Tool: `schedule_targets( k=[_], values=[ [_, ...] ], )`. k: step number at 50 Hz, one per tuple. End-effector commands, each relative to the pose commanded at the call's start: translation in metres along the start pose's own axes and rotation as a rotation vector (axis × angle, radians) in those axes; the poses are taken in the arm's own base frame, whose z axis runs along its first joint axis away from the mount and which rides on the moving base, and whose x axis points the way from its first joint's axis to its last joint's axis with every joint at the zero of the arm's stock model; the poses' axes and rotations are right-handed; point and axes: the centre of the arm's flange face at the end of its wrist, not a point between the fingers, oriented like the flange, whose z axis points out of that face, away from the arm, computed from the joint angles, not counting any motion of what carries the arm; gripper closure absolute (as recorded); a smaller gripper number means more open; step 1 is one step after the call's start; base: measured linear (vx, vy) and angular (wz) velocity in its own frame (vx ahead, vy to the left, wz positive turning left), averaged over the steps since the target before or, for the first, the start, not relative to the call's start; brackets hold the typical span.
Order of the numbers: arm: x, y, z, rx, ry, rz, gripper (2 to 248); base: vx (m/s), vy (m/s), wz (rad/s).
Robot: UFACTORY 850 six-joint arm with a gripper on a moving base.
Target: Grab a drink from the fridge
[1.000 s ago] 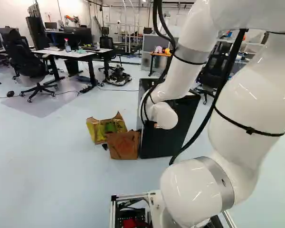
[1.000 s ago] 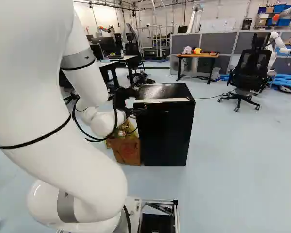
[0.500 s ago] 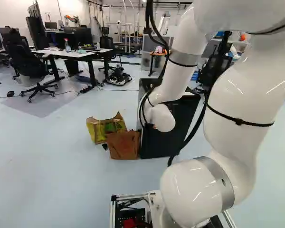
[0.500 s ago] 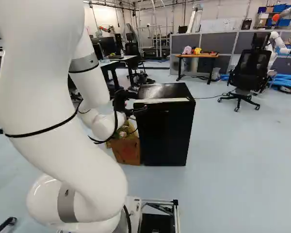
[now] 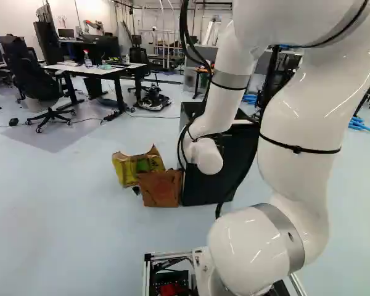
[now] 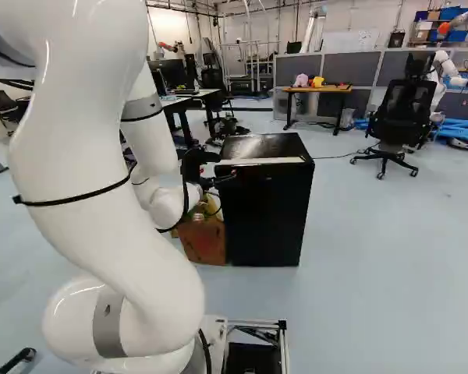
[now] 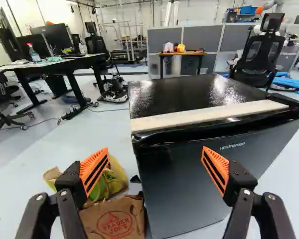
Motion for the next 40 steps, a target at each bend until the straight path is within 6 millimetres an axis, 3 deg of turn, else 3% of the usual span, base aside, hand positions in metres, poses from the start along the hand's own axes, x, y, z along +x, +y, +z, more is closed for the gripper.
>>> schedule_targets(
  k=[40],
  values=[
    [-0.031,-0.019,0.022,-0.048,0.007,-0.02,3,0.0,0.0,0.0]
  ],
)
